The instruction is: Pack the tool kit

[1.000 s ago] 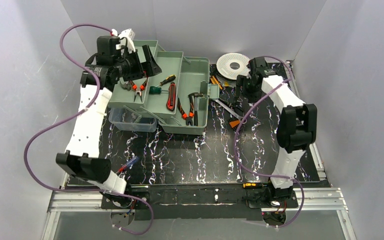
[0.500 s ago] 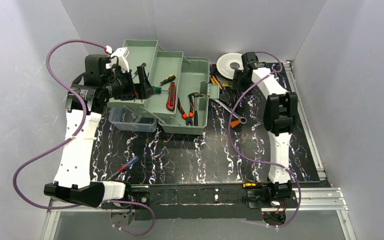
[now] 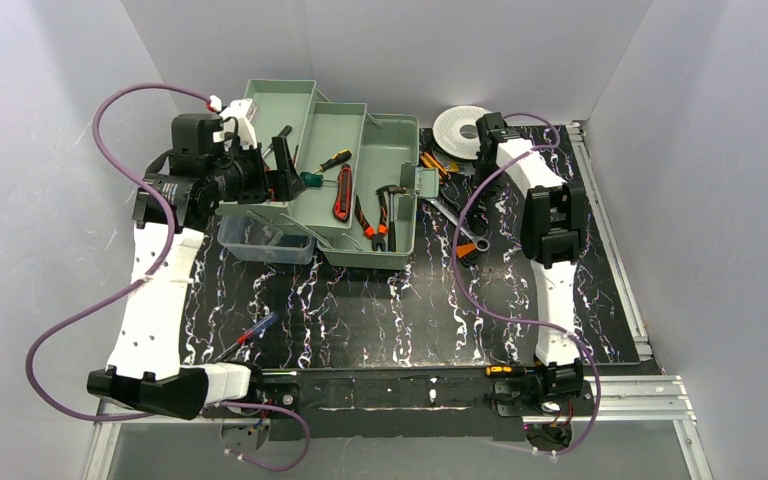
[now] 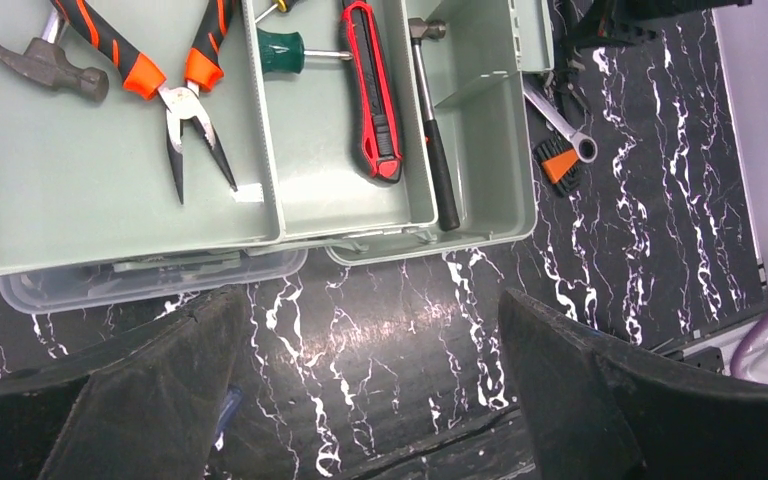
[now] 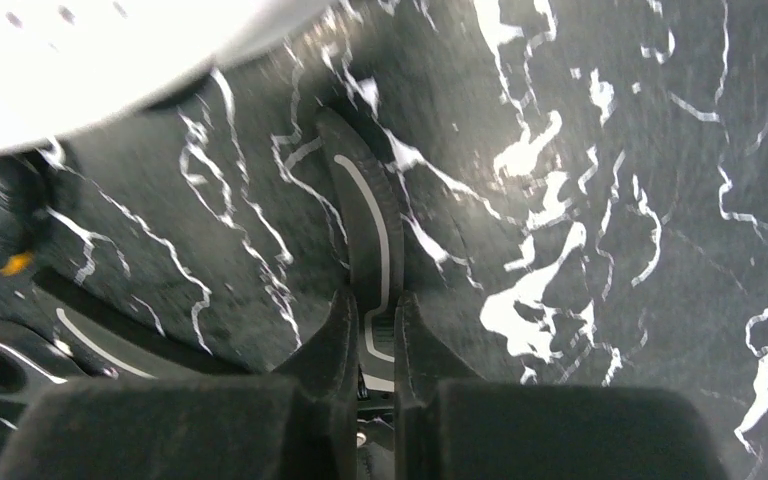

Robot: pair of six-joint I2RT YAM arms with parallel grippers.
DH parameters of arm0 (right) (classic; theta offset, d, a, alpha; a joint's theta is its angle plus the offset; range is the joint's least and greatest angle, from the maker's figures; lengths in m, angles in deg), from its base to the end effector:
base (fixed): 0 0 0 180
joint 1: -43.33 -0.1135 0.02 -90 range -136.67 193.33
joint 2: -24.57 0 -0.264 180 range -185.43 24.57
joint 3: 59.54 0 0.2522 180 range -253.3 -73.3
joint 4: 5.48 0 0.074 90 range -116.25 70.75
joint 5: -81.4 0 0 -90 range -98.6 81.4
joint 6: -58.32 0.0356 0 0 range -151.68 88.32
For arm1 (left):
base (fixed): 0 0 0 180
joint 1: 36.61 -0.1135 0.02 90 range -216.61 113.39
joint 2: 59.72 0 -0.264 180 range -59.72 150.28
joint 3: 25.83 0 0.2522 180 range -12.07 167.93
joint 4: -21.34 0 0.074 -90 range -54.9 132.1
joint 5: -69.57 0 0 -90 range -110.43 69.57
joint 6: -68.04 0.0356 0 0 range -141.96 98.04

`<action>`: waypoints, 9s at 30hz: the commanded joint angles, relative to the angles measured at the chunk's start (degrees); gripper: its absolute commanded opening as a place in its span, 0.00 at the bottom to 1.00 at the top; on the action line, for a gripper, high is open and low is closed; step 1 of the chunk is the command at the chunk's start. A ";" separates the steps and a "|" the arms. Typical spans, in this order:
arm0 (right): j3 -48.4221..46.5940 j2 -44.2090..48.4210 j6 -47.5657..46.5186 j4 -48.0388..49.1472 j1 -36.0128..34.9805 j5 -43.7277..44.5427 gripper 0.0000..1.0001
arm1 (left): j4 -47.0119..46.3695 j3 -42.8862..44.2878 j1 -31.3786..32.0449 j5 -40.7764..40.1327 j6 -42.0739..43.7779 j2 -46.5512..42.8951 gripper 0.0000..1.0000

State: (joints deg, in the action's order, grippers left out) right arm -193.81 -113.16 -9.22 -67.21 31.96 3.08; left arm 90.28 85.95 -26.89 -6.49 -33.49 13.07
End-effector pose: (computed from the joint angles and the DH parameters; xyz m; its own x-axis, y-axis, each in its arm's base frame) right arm 0.5041 0.0940 0.1770 -0.8643 0.2078 -0.4580 0.2385 0.9711 -0.0095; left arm 0.2272 -0.0476 0.4702 -0.5560 -0.1016 -0.8249 0.2638 0.9196 -0.2910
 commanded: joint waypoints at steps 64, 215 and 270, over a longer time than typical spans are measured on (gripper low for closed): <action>3.75 19.60 14.85 -4.78 -16.53 -32.44 0.56 | -20.64 -10.11 0.21 20.00 -14.39 -0.59 0.98; -15.72 -8.39 3.13 24.63 -2.59 -15.09 0.68 | 5.04 14.33 -2.85 -1.66 -8.03 13.59 0.98; -7.33 0.02 -4.64 8.88 -3.72 -6.99 0.76 | 0.60 5.66 -2.89 -1.95 -9.73 4.47 0.98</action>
State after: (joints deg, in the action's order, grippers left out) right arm -195.80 -105.53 -12.48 -59.78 27.32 0.55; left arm 89.38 92.02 -29.76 -8.59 -42.82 20.94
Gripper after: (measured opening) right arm 0.764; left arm 0.981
